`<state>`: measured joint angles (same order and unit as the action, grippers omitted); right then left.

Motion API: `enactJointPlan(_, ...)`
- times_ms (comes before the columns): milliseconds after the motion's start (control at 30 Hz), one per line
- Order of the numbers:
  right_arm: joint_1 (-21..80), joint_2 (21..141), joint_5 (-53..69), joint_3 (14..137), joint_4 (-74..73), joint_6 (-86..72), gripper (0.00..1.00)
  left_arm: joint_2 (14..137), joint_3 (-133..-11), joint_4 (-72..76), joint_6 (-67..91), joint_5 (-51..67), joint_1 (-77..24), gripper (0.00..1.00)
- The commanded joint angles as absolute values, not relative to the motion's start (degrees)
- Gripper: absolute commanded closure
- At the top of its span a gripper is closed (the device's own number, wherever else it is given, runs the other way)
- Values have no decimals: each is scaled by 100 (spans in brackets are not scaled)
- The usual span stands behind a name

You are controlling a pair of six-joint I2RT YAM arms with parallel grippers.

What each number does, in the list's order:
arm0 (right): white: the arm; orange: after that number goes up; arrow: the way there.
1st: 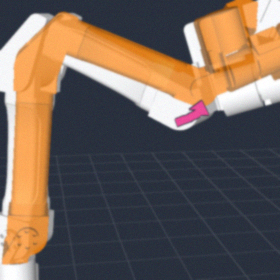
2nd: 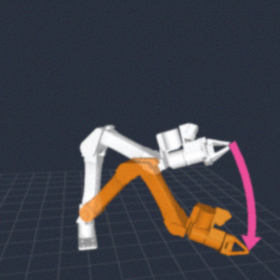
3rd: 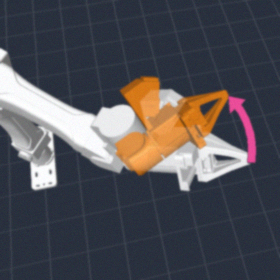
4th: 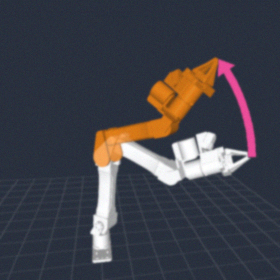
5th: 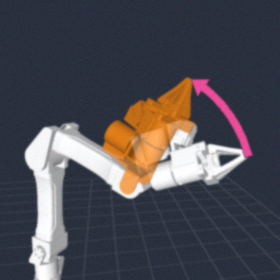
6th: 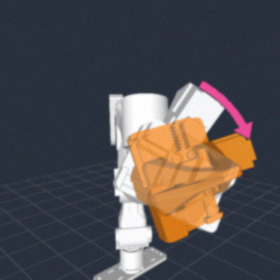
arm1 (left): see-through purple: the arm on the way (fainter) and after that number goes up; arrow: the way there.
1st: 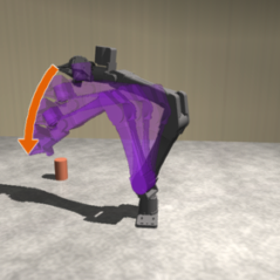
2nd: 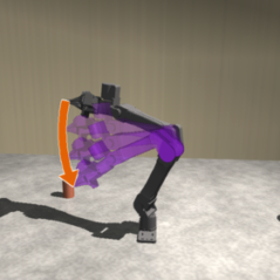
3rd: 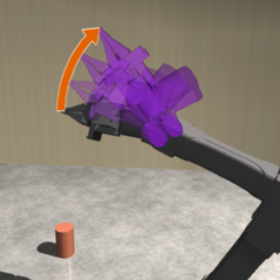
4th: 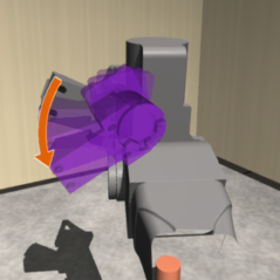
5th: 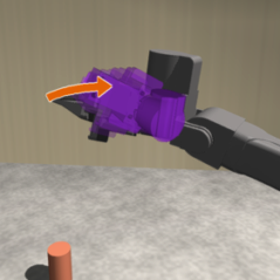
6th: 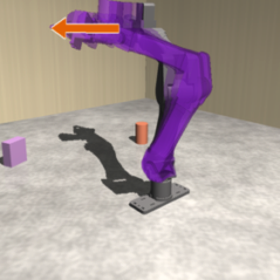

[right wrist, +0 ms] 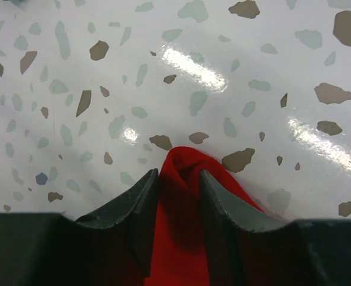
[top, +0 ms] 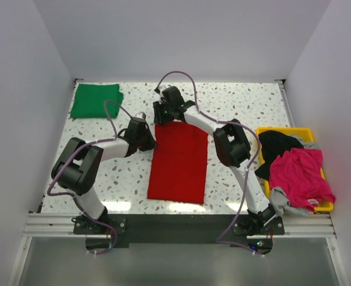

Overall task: Fold and stack the t-shirts
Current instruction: Fold the tshirt

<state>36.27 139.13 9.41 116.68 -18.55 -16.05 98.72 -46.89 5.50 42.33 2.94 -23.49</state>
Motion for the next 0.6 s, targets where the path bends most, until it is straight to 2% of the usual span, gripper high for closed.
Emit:
enactJointPlan(0, 3612, 13738, 643, 11707, -1811, -1547, 64, 10072, -4755, 378, 4140, 62, -2303, 85)
enactJointPlan(167, 3604, 13457, 317, 11461, -1819, -1591, 80, 10116, -4711, 325, 4201, 44, -2303, 88)
enactJointPlan(300, 3595, 13210, 141, 11347, -1802, -1617, 88, 10108, -4632, 299, 4254, 18, -2303, 91)
enactJointPlan(567, 3577, 12850, -386, 11110, -1881, -1565, 93, 10099, -4526, 334, 4324, 18, -2303, 94)
